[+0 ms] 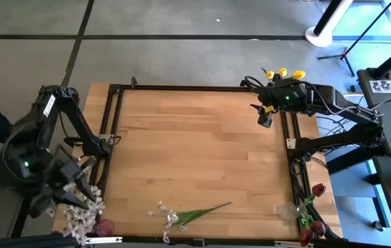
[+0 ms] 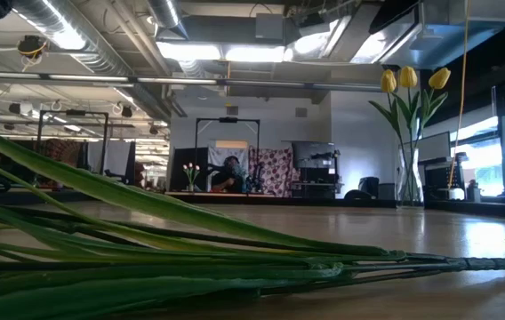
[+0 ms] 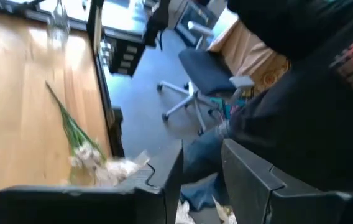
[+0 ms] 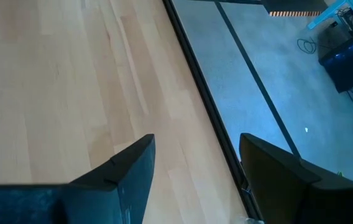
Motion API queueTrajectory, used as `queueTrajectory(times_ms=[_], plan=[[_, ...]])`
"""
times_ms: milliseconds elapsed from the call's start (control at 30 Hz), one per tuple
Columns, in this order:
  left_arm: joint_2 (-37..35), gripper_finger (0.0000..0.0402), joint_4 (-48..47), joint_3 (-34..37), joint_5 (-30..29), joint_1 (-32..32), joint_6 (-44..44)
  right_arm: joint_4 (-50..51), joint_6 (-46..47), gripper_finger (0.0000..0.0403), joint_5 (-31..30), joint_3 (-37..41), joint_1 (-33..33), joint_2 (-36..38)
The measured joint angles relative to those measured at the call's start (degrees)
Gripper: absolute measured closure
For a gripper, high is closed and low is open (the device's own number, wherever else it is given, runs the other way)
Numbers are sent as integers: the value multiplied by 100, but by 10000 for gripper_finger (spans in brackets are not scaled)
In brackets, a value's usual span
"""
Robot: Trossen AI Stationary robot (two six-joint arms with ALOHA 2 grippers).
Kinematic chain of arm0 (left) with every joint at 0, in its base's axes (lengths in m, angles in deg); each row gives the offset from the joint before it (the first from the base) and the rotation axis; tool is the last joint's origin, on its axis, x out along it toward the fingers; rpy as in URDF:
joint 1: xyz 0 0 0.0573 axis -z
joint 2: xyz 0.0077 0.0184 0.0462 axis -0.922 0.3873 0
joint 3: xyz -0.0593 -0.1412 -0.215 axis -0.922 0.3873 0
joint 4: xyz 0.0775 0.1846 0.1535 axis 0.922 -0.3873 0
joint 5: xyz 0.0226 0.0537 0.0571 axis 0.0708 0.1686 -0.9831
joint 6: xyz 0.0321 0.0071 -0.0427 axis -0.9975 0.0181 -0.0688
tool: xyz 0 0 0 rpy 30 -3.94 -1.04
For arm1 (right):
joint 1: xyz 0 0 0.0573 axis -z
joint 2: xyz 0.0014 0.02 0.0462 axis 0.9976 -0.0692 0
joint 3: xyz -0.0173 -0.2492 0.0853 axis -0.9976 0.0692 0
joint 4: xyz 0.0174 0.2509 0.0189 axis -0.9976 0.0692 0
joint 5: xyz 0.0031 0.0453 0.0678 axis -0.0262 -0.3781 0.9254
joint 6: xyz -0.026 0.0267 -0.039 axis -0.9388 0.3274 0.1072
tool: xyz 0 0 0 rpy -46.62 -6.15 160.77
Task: Sort flowers into vase by color
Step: Put the top white flowers into the pink crystal vase, then put the white flowers into the pink crystal vase
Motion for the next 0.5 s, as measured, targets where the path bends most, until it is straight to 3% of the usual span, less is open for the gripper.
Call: queueTrajectory(times_ms=[300,500], plan=[[-562,294,-39,-254,-592,0,-230,0,0,168,0,0,0,0],[-755,294,10,-262,-1628,0,-723,0,0,168,0,0,0,0]])
